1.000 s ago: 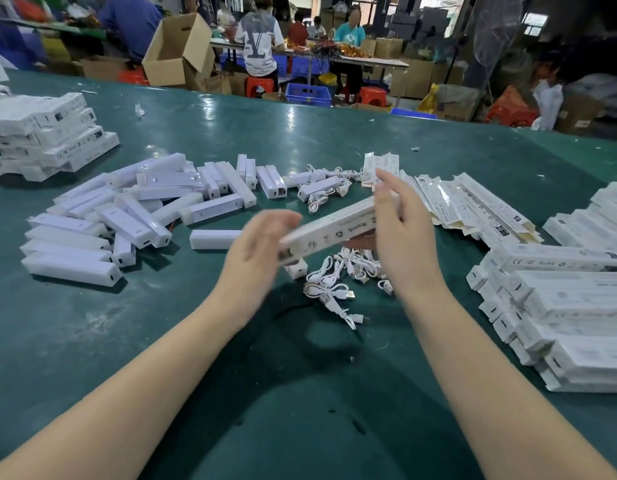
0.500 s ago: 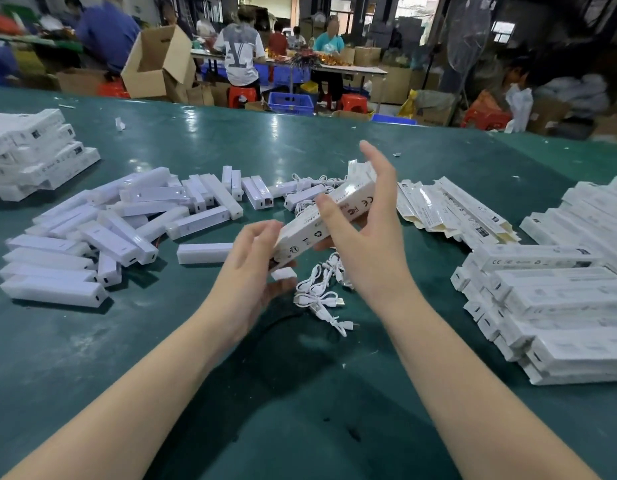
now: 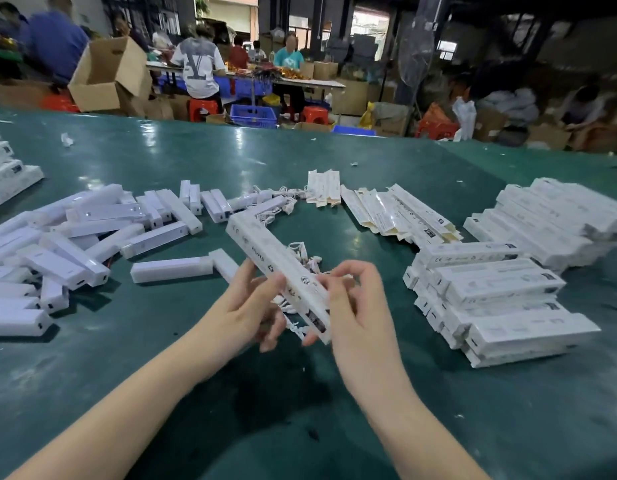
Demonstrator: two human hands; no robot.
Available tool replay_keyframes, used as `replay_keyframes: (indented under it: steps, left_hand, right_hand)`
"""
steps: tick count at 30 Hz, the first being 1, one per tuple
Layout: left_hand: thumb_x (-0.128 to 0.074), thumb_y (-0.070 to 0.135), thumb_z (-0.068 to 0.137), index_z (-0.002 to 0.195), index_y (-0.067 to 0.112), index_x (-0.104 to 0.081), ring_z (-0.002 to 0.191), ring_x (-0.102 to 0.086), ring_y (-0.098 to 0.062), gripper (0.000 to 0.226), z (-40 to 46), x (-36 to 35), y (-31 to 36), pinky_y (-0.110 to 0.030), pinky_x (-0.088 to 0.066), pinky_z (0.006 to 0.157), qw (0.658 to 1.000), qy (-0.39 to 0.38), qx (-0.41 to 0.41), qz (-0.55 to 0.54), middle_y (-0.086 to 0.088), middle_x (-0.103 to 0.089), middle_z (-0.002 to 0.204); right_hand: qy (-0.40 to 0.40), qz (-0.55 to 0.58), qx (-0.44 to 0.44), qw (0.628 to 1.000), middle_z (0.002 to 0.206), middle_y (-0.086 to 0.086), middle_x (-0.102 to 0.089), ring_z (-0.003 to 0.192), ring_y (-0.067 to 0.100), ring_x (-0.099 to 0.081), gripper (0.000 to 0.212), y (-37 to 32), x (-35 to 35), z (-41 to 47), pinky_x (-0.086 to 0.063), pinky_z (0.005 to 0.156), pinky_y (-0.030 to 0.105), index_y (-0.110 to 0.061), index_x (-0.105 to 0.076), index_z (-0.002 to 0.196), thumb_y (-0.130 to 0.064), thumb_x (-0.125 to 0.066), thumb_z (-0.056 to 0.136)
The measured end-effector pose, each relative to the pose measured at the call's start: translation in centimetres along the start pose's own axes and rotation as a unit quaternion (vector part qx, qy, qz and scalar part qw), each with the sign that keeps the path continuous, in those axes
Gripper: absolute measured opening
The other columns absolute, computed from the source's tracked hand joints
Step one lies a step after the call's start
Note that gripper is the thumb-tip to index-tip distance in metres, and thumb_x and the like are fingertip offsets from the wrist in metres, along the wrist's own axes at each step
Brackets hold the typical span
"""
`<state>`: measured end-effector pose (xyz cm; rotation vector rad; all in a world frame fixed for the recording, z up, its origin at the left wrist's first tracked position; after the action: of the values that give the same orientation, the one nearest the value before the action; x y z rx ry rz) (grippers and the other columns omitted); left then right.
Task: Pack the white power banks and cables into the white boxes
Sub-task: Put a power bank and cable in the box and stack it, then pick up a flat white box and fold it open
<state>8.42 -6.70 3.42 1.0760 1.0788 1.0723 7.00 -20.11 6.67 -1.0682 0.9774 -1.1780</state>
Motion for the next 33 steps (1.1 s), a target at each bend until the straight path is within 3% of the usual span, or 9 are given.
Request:
replay_keyframes:
  steps: [5, 8, 14, 18, 22, 25, 29, 31, 33]
  left_hand:
    - [-0.055, 0.038, 0.087, 0.107, 0.031, -0.067, 0.058, -0.050, -0.017, 0.024, 0.0, -0.2, -0.1, -0.023, -0.047, 0.051, 0.999, 0.002, 0.013, 0.037, -0.006, -0.060, 0.077]
    - [-0.056, 0.024, 0.093, 0.102, 0.033, -0.072, 0.060, -0.052, -0.014, 0.020, 0.0, 0.5, 0.0, -0.023, -0.049, 0.054, 0.999, 0.020, 0.005, 0.040, -0.002, -0.061, 0.083]
    - [-0.047, 0.014, 0.101, 0.106, 0.025, -0.072, 0.062, -0.049, -0.016, 0.028, 0.1, 1.2, -0.1, -0.024, -0.045, 0.053, 0.998, 0.029, 0.015, 0.060, 0.001, -0.058, 0.087]
    - [-0.047, 0.011, 0.100, 0.111, 0.021, -0.067, 0.059, -0.049, -0.016, 0.024, 0.1, 1.0, -0.6, -0.027, -0.045, 0.051, 0.997, 0.026, 0.029, 0.067, -0.003, -0.058, 0.086]
    - [-0.055, 0.008, 0.097, 0.113, 0.019, -0.065, 0.057, -0.049, -0.016, 0.022, 0.1, 0.4, -1.0, -0.027, -0.047, 0.050, 0.997, 0.011, 0.046, 0.063, -0.001, -0.059, 0.081]
    - [-0.057, 0.005, 0.095, 0.113, 0.015, -0.064, 0.056, -0.050, -0.016, 0.022, -0.1, 0.0, -1.1, -0.027, -0.048, 0.050, 0.996, -0.001, 0.052, 0.070, -0.002, -0.059, 0.079]
    - [-0.050, 0.006, 0.097, 0.108, 0.007, -0.064, 0.054, -0.048, -0.016, 0.018, -0.1, 0.2, -0.9, -0.026, -0.046, 0.047, 0.995, 0.007, 0.058, 0.075, -0.003, -0.057, 0.074]
    - [-0.050, 0.008, 0.098, 0.104, 0.005, -0.065, 0.053, -0.047, -0.016, 0.017, -0.2, 0.2, -0.7, -0.025, -0.045, 0.045, 0.995, 0.009, 0.056, 0.082, -0.003, -0.056, 0.072]
    - [-0.049, 0.007, 0.099, 0.100, 0.004, -0.066, 0.052, -0.046, -0.015, 0.017, -0.1, 0.4, -0.6, -0.025, -0.043, 0.043, 0.995, 0.009, 0.053, 0.089, -0.004, -0.055, 0.070]
  right_hand:
    - [-0.101, 0.021, -0.068, 0.992, 0.100, 0.002, -0.071, 0.079, 0.014, -0.070, 0.033, 2.2, -2.6, -1.0, -0.056, 0.070, 0.023, -0.016, -0.055, 0.125, -0.004, -0.058, 0.095]
    - [-0.144, 0.001, -0.105, 0.984, 0.099, 0.007, -0.068, 0.088, 0.020, -0.069, 0.034, 2.9, -3.0, -1.5, -0.057, 0.081, 0.029, -0.009, -0.057, 0.124, 0.005, -0.053, 0.094]
    - [0.098, 0.222, -0.113, 0.963, 0.087, 0.014, -0.074, 0.044, 0.018, -0.056, 0.013, 1.0, 3.7, -2.3, -0.040, 0.036, 0.022, -0.018, -0.044, 0.103, -0.031, -0.045, 0.101]
    - [0.185, 0.307, -0.093, 0.929, 0.063, 0.003, -0.054, 0.040, 0.009, -0.033, 0.029, -0.7, 9.0, -3.7, -0.031, 0.034, 0.017, -0.018, -0.052, 0.082, -0.038, -0.043, 0.100]
    - [0.213, 0.382, -0.113, 0.892, 0.066, 0.000, -0.049, 0.048, 0.008, -0.043, 0.013, -0.2, 12.5, -3.8, -0.033, 0.036, 0.013, -0.014, -0.049, 0.083, -0.016, -0.061, 0.084]
    - [0.183, 0.345, -0.168, 0.905, 0.072, 0.002, -0.054, 0.048, 0.006, -0.050, 0.019, 0.9, 13.8, -3.4, -0.036, 0.036, 0.010, -0.004, -0.060, 0.095, -0.013, -0.061, 0.077]
    - [0.089, 0.164, -0.268, 0.945, 0.053, -0.003, -0.045, 0.034, 0.005, -0.035, 0.040, 2.4, 14.1, -3.7, -0.024, 0.027, 0.015, -0.005, -0.072, 0.096, -0.039, -0.055, 0.084]
    - [0.079, 0.008, -0.237, 0.968, 0.051, -0.001, -0.046, 0.036, 0.010, -0.037, 0.034, 1.6, 15.9, -3.8, -0.024, 0.032, 0.018, -0.015, -0.077, 0.077, -0.043, -0.058, 0.082]
    - [0.145, -0.151, -0.122, 0.970, 0.057, -0.003, -0.057, 0.045, 0.011, -0.047, 0.017, -1.0, 19.1, -3.7, -0.036, 0.039, 0.020, -0.025, -0.076, 0.076, -0.032, -0.064, 0.086]
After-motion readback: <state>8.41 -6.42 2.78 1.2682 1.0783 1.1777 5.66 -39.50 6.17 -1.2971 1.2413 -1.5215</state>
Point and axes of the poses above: each hand's wrist, its own z-axis towards the middle knuckle, its own x-axis out of the back of the hand, y = z × x, the point moved 10 cm from there along z, towards the middle knuckle
